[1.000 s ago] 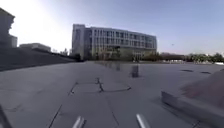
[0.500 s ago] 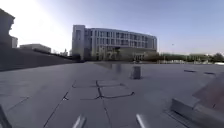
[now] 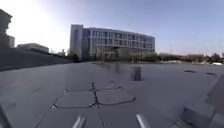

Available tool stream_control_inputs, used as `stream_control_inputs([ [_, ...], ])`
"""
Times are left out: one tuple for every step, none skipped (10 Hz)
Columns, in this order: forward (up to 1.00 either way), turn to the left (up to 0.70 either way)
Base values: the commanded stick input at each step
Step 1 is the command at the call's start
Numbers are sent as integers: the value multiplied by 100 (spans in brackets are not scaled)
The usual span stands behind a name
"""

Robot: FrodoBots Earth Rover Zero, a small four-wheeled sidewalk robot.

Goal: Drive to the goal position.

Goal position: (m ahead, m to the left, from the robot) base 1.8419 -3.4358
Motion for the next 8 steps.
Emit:
stream_control_inputs([
  [60, -15],
  [60, -15],
  [52, -22],
  [55, -19],
  [60, -15],
  [60, -15],
  [60, -15],
  [60, -15],
])
